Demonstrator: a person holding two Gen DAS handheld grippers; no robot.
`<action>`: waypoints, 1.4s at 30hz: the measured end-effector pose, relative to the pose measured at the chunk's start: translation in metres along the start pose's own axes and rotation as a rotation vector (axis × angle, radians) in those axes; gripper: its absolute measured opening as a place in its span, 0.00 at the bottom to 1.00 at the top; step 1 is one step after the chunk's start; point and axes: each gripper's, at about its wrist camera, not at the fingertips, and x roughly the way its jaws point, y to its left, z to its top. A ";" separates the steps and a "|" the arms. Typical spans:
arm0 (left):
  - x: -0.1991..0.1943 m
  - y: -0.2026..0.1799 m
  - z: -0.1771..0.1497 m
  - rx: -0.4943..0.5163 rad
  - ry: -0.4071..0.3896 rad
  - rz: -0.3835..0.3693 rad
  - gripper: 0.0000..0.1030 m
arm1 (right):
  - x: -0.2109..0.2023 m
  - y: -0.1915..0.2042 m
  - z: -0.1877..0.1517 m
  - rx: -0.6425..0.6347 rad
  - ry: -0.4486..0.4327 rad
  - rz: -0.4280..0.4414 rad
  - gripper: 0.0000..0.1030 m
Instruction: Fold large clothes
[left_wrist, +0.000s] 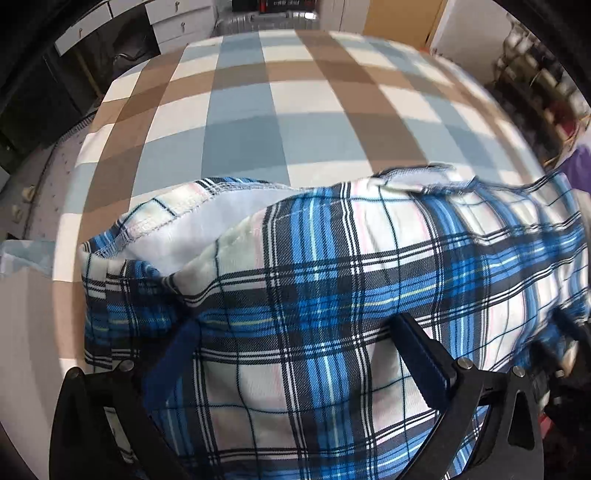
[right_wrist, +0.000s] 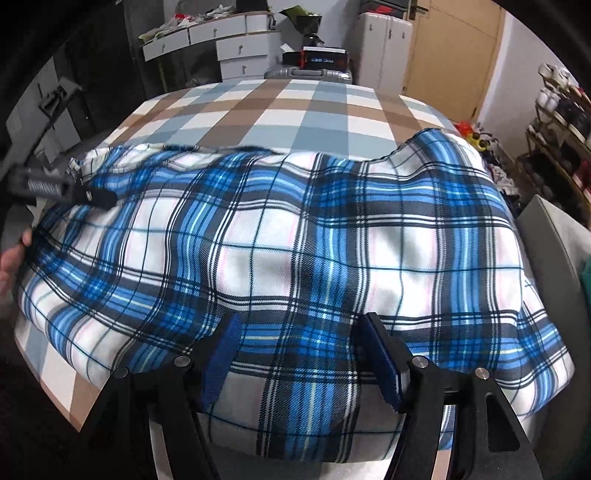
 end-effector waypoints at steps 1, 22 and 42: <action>-0.005 -0.001 0.001 -0.024 0.001 0.009 0.97 | -0.003 -0.004 0.002 0.015 -0.019 0.000 0.63; -0.006 -0.084 -0.021 0.160 -0.081 -0.031 0.99 | -0.001 -0.076 0.052 0.298 -0.103 -0.078 0.65; -0.027 -0.078 -0.048 0.212 -0.112 -0.069 0.99 | -0.034 -0.147 -0.012 0.605 0.034 0.123 0.72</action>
